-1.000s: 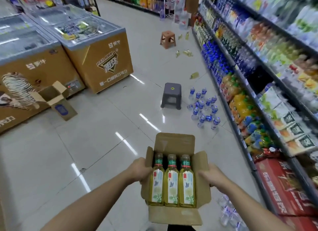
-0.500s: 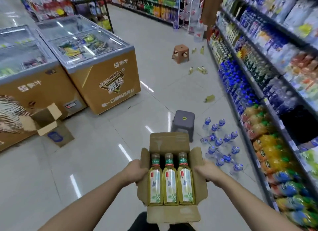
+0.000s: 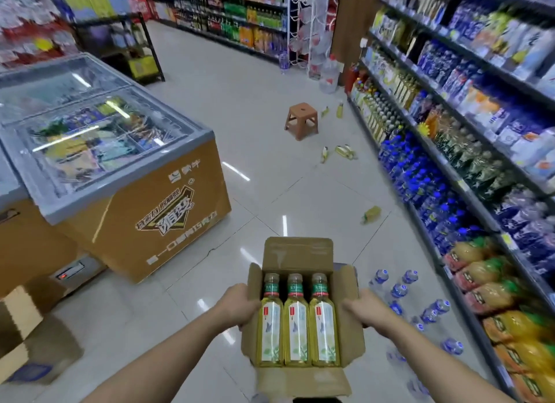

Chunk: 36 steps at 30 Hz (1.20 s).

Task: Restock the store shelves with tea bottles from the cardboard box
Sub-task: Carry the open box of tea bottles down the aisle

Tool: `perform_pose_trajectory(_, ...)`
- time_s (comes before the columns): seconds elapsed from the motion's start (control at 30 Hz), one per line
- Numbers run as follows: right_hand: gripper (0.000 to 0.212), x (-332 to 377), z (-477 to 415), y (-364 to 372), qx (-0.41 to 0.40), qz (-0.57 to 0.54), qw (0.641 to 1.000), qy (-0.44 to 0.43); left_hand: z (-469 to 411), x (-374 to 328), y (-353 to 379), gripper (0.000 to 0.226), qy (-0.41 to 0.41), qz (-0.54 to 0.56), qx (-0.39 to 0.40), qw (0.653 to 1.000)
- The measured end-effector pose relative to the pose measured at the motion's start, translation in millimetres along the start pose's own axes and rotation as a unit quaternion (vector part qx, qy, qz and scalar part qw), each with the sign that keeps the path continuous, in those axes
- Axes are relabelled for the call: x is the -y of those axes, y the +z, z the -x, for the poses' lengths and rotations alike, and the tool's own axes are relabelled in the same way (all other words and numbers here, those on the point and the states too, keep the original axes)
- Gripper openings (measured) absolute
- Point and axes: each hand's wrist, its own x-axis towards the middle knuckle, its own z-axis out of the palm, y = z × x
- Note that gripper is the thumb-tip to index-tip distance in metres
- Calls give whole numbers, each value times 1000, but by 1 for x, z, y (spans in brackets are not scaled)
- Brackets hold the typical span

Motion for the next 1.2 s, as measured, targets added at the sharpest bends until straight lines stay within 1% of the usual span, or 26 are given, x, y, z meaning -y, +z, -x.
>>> perform_pose_trajectory(0.07, 12, 42, -43, -7, -13, -10, 1000, 3, -40, -30, -49, 30, 7, -16, 10, 1000)
perform_pose_trajectory(0.13, 12, 82, -92, -17, -22, 5, 1000, 1, -86, -56, -93, 29, 6, -33, 22, 999)
perform_pose_trajectory(0.23, 29, 141, -176, -32, -22, -6, 1000, 9, -162, -94, -158, 28, 6, -51, 23, 998)
perform_pose_trajectory(0.33, 36, 196, -269, -51, -7, -9, 1000, -6, -243, -126, -214, 18, -2, -67, 18, 998)
perform_pose_trajectory(0.43, 48, 256, -346, -75, 4, -4, 1000, -9, -317, -163, -263, 20, 2, -62, 16, 998)
perform_pose_trajectory(0.47, 47, 276, -367, -84, 5, -3, 1000, -9, -341, -177, -280, 19, -1, -64, 17, 998)
perform_pose_trajectory(0.53, 35, 316, -413, -103, 1, -6, 1000, -2, -390, -208, -315, 20, 4, -62, 19, 998)
perform_pose_trajectory(0.6, 23, 354, -460, -124, -12, -18, 1000, 12, -444, -240, -350, 29, 13, -77, 27, 997)
perform_pose_trajectory(0.67, 26, 387, -510, -144, -25, -31, 999, 23, -502, -272, -385, 41, 26, -104, 37, 994)
perform_pose_trajectory(0.7, 27, 402, -536, -155, -32, -37, 998, 27, -531, -289, -402, 43, 32, -116, 41, 992)
perform_pose_trajectory(0.83, 25, 463, -639, -195, -57, -63, 996, 41, -655, -351, -462, 42, 63, -134, 73, 986)
perform_pose_trajectory(0.93, 25, 507, -709, -233, -84, -88, 991, 58, -743, -403, -502, 45, 70, -153, 91, 982)
perform_pose_trajectory(1.07, 23, 557, -799, -293, -117, -122, 982, 79, -855, -489, -549, 47, 94, -191, 104, 971)
perform_pose_trajectory(1.2, 20, 597, -893, -359, -144, -145, 975, 91, -950, -582, -584, 44, 114, -208, 130, 963)
